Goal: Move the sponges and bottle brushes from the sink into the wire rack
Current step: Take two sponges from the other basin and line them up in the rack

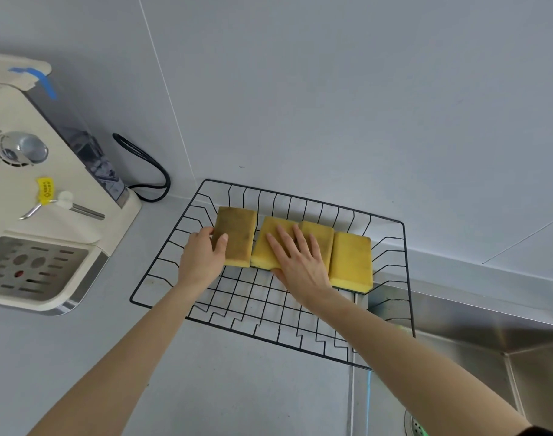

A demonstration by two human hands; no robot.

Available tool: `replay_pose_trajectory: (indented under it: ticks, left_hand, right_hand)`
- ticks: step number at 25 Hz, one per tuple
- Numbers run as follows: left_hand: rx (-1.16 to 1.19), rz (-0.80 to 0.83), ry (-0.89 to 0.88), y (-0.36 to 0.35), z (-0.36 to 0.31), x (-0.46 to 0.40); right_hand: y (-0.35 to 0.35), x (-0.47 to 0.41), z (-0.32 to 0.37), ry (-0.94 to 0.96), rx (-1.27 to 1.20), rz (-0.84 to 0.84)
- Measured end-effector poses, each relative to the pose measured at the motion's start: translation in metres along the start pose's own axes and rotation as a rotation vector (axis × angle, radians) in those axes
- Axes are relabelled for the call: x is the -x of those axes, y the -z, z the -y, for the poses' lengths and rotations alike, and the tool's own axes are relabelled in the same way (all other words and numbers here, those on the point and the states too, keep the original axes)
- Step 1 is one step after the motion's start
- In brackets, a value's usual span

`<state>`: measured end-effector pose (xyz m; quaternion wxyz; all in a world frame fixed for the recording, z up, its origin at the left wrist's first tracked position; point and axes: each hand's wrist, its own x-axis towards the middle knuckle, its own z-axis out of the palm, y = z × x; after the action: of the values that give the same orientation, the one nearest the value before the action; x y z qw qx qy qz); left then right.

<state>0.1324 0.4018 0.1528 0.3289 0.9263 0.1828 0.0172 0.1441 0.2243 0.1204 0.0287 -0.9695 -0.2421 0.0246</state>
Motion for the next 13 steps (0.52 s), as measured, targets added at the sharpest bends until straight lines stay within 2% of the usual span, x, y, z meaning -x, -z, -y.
replay_pose_trajectory:
  ticks: [13]
  left_hand:
    - [-0.021,0.028,0.059,-0.021,-0.008,-0.014]
  right_hand:
    - [-0.011,-0.002,-0.004,-0.028,0.015,-0.019]
